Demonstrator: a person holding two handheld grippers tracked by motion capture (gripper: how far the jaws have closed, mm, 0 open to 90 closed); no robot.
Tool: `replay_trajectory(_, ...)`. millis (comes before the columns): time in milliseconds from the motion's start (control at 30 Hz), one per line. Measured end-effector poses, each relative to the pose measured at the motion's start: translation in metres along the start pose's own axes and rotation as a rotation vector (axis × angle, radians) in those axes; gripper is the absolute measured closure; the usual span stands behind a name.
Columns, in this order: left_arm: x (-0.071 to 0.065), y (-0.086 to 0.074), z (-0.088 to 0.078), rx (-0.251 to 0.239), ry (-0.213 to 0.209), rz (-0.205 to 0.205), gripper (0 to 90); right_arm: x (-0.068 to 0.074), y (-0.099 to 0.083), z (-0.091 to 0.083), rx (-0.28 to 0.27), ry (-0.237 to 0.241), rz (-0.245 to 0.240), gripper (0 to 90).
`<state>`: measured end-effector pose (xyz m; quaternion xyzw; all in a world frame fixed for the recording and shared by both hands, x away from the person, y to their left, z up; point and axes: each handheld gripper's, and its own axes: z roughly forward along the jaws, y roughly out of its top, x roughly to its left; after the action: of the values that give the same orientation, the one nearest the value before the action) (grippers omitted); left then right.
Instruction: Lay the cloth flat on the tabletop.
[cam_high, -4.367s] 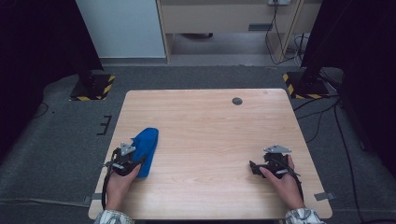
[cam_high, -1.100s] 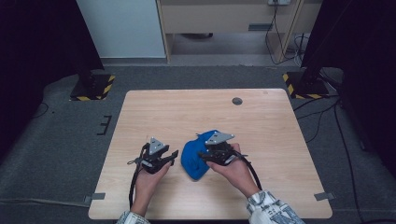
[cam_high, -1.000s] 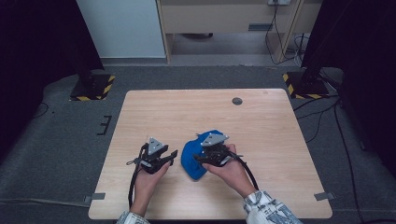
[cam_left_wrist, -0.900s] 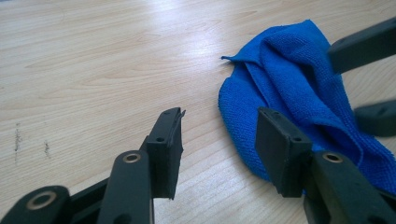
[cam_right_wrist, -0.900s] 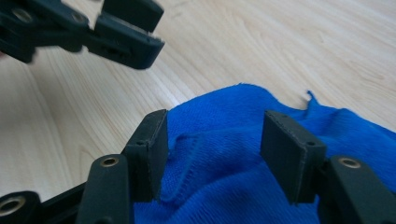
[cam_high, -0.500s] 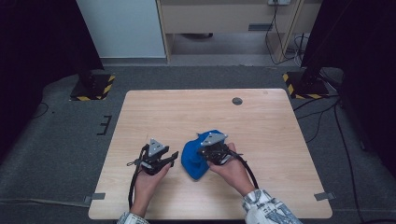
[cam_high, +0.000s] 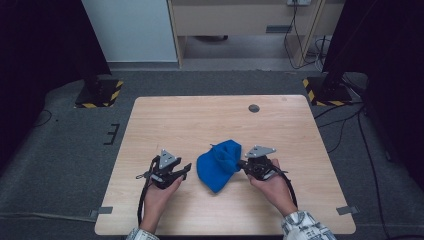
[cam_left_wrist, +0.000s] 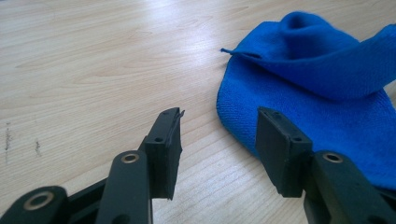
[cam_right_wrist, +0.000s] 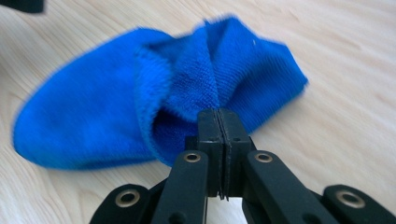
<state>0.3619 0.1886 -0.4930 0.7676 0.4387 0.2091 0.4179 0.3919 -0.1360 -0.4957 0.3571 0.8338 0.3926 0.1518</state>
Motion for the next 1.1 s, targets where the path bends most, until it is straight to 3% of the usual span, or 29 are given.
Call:
replay_trajectory(233,-0.002,0.000,0.001,0.007,-0.007,0.007,49.6,-0.021,-0.020,-0.009,0.016,-0.038,0.057,88.6)
replay_trajectory(500,0.001,-0.002,0.001,0.009,-0.006,-0.004,48.6,-0.037,-0.029,0.001,0.058,-0.066,0.084,85.1)
replay_trajectory(833,-0.001,0.001,0.005,0.000,-0.020,-0.007,47.3,-0.036,-0.025,-0.018,-0.015,-0.091,0.141,57.7)
replay_trajectory(967,-0.002,0.004,0.011,0.002,-0.033,-0.001,47.1,-0.036,-0.025,-0.030,-0.054,-0.097,0.155,57.1)
replay_trajectory(1100,-0.004,0.005,0.014,0.004,-0.041,0.004,46.8,-0.033,-0.026,-0.039,-0.080,-0.091,0.158,63.2)
